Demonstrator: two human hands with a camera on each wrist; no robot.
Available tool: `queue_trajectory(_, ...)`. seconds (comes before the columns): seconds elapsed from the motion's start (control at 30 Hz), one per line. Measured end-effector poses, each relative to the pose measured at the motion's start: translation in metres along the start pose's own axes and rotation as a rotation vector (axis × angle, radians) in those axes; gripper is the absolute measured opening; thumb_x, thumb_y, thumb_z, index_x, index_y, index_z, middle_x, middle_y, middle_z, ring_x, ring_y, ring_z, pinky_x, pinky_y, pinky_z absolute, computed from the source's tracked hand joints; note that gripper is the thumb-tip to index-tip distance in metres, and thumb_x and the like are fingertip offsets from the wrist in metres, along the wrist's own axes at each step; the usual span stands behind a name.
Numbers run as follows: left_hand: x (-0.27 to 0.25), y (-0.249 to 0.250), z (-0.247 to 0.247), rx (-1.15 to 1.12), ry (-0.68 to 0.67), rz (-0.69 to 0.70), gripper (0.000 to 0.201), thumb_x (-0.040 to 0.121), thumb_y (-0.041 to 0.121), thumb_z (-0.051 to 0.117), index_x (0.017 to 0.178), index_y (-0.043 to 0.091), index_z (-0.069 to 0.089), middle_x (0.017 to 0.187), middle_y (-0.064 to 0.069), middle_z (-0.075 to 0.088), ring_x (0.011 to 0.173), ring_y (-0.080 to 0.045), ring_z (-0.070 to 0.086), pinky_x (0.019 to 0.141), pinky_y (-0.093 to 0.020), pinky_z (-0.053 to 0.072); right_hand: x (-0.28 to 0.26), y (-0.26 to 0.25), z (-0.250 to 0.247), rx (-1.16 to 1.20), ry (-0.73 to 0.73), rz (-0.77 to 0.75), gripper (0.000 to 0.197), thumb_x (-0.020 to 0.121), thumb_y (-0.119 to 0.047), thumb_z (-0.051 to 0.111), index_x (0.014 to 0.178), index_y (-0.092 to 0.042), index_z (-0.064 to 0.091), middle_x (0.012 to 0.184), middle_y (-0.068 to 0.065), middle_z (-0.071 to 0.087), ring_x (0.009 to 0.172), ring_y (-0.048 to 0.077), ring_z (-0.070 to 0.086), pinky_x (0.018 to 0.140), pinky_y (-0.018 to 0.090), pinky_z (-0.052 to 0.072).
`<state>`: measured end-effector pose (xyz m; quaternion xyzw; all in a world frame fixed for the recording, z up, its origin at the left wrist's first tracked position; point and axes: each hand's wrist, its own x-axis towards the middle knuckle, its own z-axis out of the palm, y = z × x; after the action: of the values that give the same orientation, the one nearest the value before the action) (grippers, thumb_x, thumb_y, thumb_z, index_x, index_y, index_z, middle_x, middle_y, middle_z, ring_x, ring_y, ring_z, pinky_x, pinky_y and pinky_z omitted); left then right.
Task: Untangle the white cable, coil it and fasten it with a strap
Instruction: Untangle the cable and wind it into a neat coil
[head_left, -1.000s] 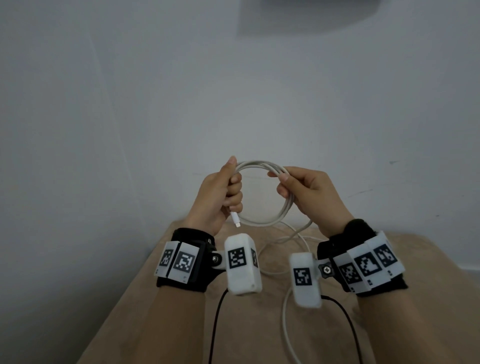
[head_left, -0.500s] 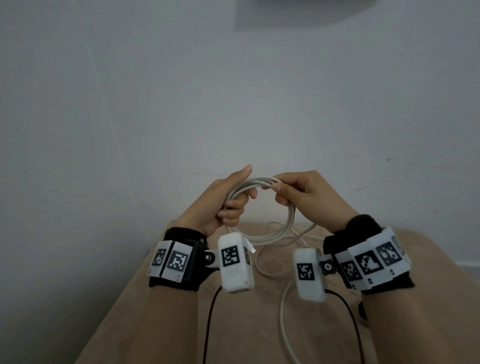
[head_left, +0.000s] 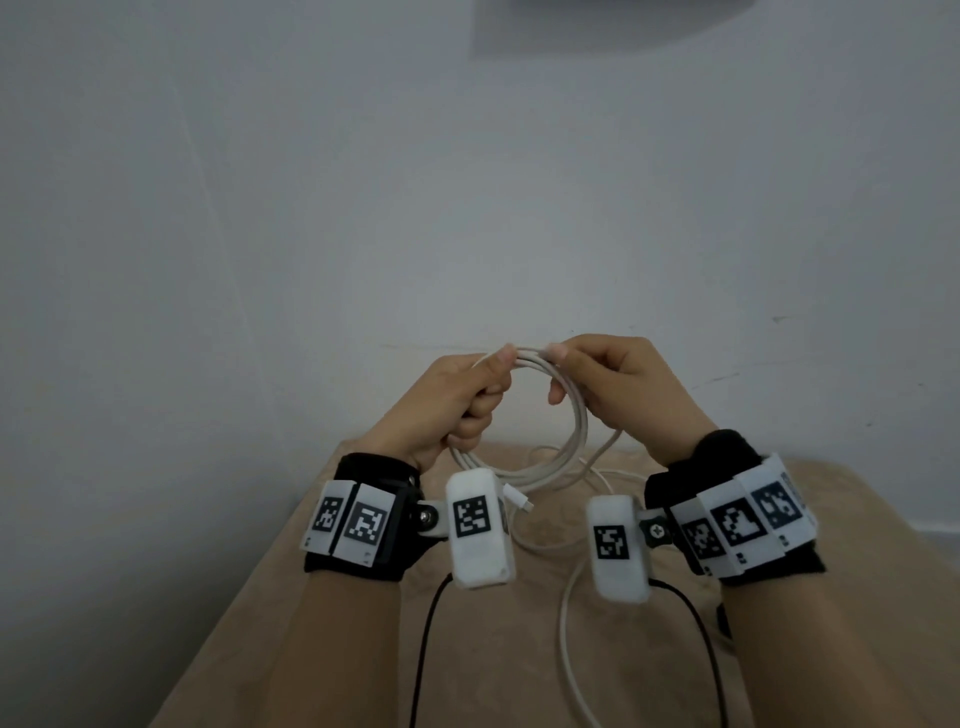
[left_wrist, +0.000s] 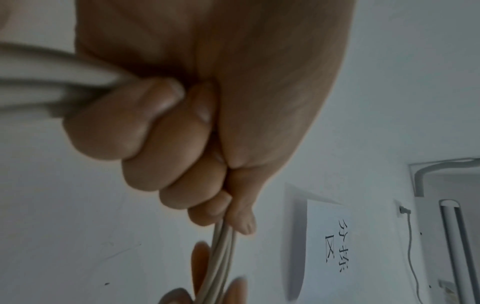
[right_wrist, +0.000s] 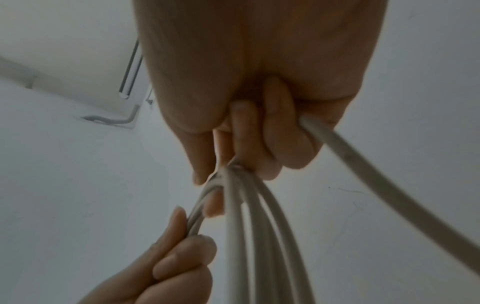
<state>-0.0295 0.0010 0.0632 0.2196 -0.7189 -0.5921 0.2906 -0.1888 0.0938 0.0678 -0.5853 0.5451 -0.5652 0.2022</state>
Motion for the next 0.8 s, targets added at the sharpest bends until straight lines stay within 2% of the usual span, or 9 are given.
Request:
queue_trajectory(0.1, 0.001, -0.001, -0.002, -0.04, 0.041, 0.015, 0.04, 0.09, 0.046, 0.049, 0.065, 0.02, 0.031, 0.049, 0.009, 0.02, 0.037, -0.006, 0.012, 0.04, -0.019, 0.009, 0.0, 0.001, -0.006, 0.12, 0.057, 0.082, 0.031, 0.097, -0.028, 0.051, 0.082, -0.008, 0.07, 0.059, -0.004, 0.066, 0.037, 0.008, 0.035, 0.039, 0.016, 0.028)
queue_trajectory(0.17, 0.001, 0.0, -0.003, -0.061, 0.06, 0.027, 0.04, 0.086, 0.049, 0.052, 0.066, 0.021, 0.03, 0.05, 0.008, 0.02, 0.038, -0.006, 0.012, 0.041, -0.019, 0.009, 0.0, 0.004, -0.012, 0.139, 0.084, 0.096, 0.03, 0.095, -0.026, 0.055, 0.078, -0.006, 0.069, 0.061, -0.003, 0.066, 0.04, 0.011, 0.04, 0.042, 0.019, 0.032)
queue_trajectory(0.23, 0.001, 0.0, -0.003, -0.085, 0.079, 0.035, 0.041, 0.086, 0.049, 0.052, 0.065, 0.021, 0.03, 0.05, 0.008, 0.019, 0.038, -0.006, 0.012, 0.04, -0.018, 0.009, 0.0, 0.007, -0.017, 0.163, 0.115, 0.112, 0.028, 0.092, -0.023, 0.06, 0.072, -0.005, 0.067, 0.065, 0.004, 0.063, 0.045, 0.014, 0.044, 0.045, 0.022, 0.036)
queue_trajectory(0.43, 0.002, 0.001, -0.004, -0.195, 0.16, 0.065, 0.04, 0.095, 0.044, 0.047, 0.065, 0.021, 0.032, 0.051, 0.009, 0.019, 0.038, -0.004, 0.012, 0.038, -0.017, 0.01, -0.002, 0.007, -0.022, 0.157, 0.055, 0.172, 0.024, 0.09, -0.021, 0.061, 0.073, -0.006, 0.069, 0.056, 0.0, 0.052, 0.05, 0.013, 0.044, 0.051, 0.023, 0.042)
queue_trajectory(0.5, 0.001, 0.001, -0.007, -0.26, 0.187, 0.081, 0.04, 0.094, 0.044, 0.047, 0.065, 0.021, 0.033, 0.051, 0.008, 0.018, 0.037, -0.004, 0.013, 0.036, -0.016, 0.011, -0.002, 0.006, -0.022, 0.125, 0.115, 0.134, 0.025, 0.091, -0.021, 0.061, 0.07, -0.008, 0.069, 0.051, -0.003, 0.047, 0.046, 0.011, 0.04, 0.048, 0.024, 0.039)
queue_trajectory(0.6, 0.0, 0.002, -0.011, -0.307, 0.201, 0.094, 0.04, 0.094, 0.045, 0.046, 0.065, 0.021, 0.033, 0.05, 0.009, 0.019, 0.036, -0.004, 0.013, 0.036, -0.015, 0.011, -0.001, 0.005, -0.021, 0.19, 0.202, 0.061, 0.026, 0.092, -0.02, 0.059, 0.071, -0.008, 0.068, 0.047, -0.007, 0.039, 0.042, 0.009, 0.028, 0.042, 0.02, 0.023)
queue_trajectory(0.67, 0.0, 0.001, -0.011, -0.319, 0.203, 0.092, 0.04, 0.095, 0.045, 0.046, 0.065, 0.02, 0.033, 0.05, 0.009, 0.019, 0.035, -0.003, 0.014, 0.035, -0.016, 0.011, 0.0, 0.005, -0.02, 0.233, 0.193, 0.048, 0.025, 0.094, -0.02, 0.057, 0.077, -0.009, 0.07, 0.046, -0.007, 0.037, 0.041, 0.008, 0.023, 0.041, 0.018, 0.018)
queue_trajectory(0.8, 0.002, 0.001, -0.01, -0.373, 0.223, 0.086, 0.041, 0.096, 0.045, 0.044, 0.065, 0.021, 0.033, 0.049, 0.01, 0.019, 0.034, -0.003, 0.014, 0.036, -0.018, 0.009, -0.001, 0.006, -0.016, 0.204, 0.104, 0.085, 0.024, 0.094, -0.021, 0.055, 0.084, -0.012, 0.074, 0.047, -0.004, 0.037, 0.041, 0.008, 0.021, 0.04, 0.018, 0.016)
